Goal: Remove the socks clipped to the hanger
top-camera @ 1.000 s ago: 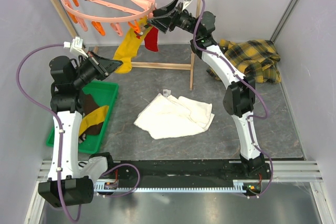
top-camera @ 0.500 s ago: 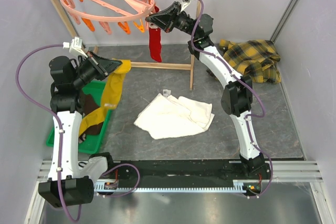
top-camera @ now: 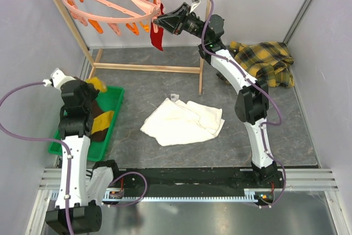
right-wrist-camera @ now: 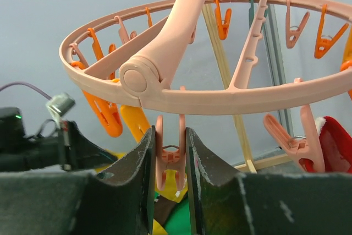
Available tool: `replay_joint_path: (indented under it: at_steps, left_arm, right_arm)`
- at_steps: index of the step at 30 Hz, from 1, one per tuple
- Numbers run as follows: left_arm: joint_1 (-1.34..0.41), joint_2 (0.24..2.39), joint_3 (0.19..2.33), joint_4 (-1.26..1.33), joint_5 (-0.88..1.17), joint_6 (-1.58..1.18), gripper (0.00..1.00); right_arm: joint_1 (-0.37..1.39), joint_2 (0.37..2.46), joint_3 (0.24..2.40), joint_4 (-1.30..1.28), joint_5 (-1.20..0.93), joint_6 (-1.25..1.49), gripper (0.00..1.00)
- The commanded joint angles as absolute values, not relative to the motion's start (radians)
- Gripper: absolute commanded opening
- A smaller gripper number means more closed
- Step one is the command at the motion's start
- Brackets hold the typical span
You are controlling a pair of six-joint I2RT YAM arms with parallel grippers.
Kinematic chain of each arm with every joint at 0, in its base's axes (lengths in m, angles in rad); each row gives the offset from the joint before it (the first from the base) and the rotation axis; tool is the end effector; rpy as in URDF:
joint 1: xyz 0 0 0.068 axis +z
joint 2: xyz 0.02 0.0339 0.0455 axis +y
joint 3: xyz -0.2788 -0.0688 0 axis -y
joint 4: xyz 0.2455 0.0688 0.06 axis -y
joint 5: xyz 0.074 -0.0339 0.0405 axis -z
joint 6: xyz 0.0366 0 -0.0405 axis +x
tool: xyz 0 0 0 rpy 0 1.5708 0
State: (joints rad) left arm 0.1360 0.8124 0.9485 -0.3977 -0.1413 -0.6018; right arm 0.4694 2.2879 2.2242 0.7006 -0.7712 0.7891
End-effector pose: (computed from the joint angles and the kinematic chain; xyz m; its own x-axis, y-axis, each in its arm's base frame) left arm 0.1676 0.0281 0.3801 -0.0589 -0.5738 -0.8169 -0.3668 0.7735 -0.5168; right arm 0.4635 0.2637 0.4275 -0.2112 0.4635 -0.8606 -0.9570 0.0810 0.2786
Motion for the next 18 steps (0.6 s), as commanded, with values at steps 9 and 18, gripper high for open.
replay_joint_path:
  at_steps: [9,18]
  left_arm:
    - [0.146,0.971,0.862,-0.601,-0.632,-0.841,0.99]
    - [0.132,0.821,0.851,-0.307,-0.333,-0.491,0.99]
  right_arm:
    - [0.503,2.154,2.177,0.627,-0.747,0.738,0.28]
    - [0.557,2.086,2.154,0.509,-0.649,0.673,0.25]
